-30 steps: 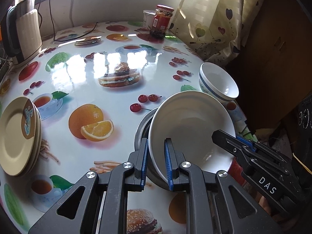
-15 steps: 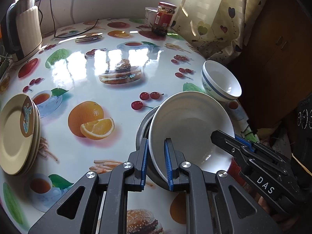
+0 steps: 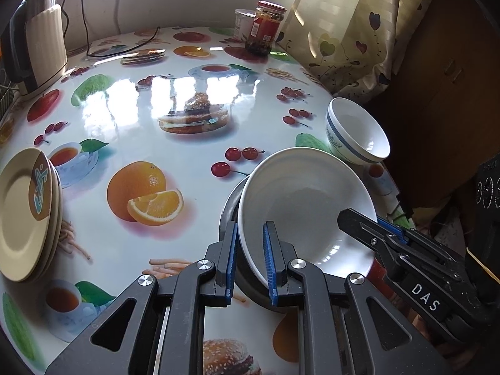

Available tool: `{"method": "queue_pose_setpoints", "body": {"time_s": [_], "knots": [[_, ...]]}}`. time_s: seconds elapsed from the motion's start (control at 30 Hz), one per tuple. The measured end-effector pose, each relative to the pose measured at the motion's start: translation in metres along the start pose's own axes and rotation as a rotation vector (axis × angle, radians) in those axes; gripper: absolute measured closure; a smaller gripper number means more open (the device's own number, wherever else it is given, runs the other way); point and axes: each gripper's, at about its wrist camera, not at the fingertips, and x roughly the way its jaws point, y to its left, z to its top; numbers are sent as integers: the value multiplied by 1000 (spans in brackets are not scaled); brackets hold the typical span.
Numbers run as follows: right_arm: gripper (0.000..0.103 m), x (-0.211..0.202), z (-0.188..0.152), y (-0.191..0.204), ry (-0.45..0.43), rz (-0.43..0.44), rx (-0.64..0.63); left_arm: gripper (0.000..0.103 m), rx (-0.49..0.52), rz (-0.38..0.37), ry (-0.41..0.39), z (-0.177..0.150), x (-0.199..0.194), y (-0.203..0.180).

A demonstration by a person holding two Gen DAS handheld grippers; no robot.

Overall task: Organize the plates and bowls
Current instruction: 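Lift the white bowl with the right gripper and lower it into the steel bowl, then open the right gripper to release the white bowl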

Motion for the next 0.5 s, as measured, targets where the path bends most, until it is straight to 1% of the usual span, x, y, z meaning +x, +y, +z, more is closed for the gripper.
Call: {"method": "queue_pose_setpoints", "body": {"time_s": [0.3, 0.5], "knots": [[85, 3, 2, 1, 4, -8, 4, 86, 3, -6, -4, 4, 1, 1], [80, 2, 3, 2, -6, -14, 7, 86, 15, 0, -11, 6, 0, 0]]}}
